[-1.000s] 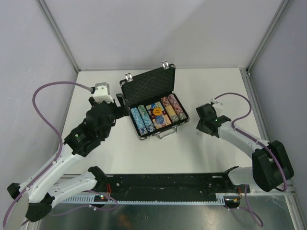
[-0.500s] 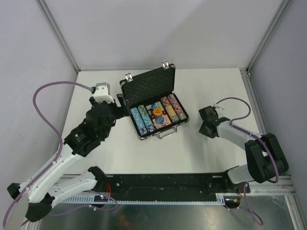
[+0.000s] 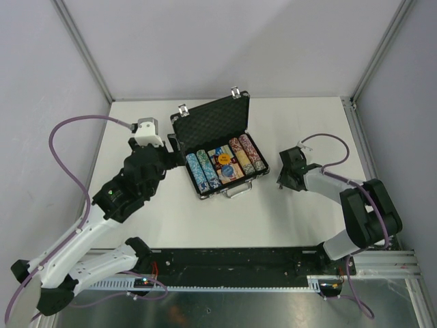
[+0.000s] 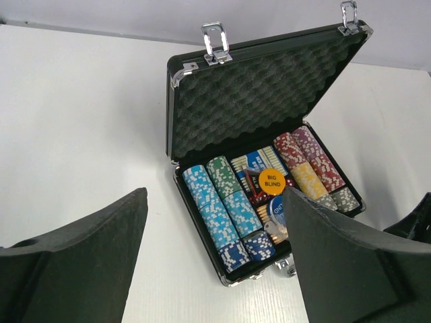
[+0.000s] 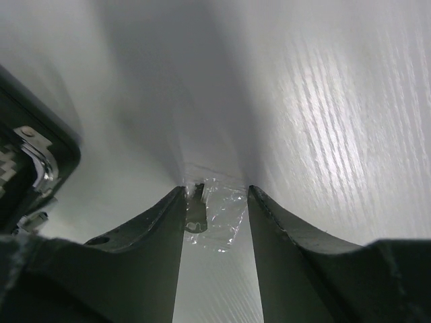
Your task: Pack up texas hold em set
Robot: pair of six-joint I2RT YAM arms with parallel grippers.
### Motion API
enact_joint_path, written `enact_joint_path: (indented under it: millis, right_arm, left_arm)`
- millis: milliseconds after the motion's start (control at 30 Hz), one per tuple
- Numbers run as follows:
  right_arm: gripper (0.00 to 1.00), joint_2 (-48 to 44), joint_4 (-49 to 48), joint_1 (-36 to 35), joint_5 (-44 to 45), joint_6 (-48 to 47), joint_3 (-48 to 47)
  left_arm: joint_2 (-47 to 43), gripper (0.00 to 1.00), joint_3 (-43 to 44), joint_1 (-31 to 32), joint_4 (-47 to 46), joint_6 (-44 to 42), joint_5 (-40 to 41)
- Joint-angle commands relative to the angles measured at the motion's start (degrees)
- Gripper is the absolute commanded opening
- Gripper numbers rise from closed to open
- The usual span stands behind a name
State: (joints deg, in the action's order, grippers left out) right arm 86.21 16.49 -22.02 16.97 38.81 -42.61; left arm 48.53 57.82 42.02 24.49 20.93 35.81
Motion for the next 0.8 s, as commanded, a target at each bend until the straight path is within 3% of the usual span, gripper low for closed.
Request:
enact_joint_path:
  millis: [0, 167, 433, 567, 767]
  right_arm:
    - [0.48, 4.9, 0.1, -1.3, -0.2, -0.9, 0.1]
    - [0.43, 5.9, 0.3, -2.2, 0.4, -0.5, 0.0]
    - [0.12, 4.8, 0.6, -2.8, 1.9, -0.5, -0.1]
    - [0.03, 4.3, 1.5, -3.6, 2.9, -1.0, -1.3]
    - [0.0, 2.8, 2.5, -5.5, 3.9, -1.9, -4.5]
  left_arm:
    - [-0.2, 0.86, 0.2, -0.3, -2.2, -0.9, 1.1]
    - [-0.3, 0.86, -0.1, -0.3, -2.2, -0.8, 1.1]
    - [-0.2, 0.86, -0.2, -0.3, -2.3, -0.8, 1.0]
    - [-0.3, 0.86, -0.3, -0.3, -2.2, -0.8, 1.0]
    - [-0.6, 0.86, -0.5, -0.2, -2.3, -0.8, 1.0]
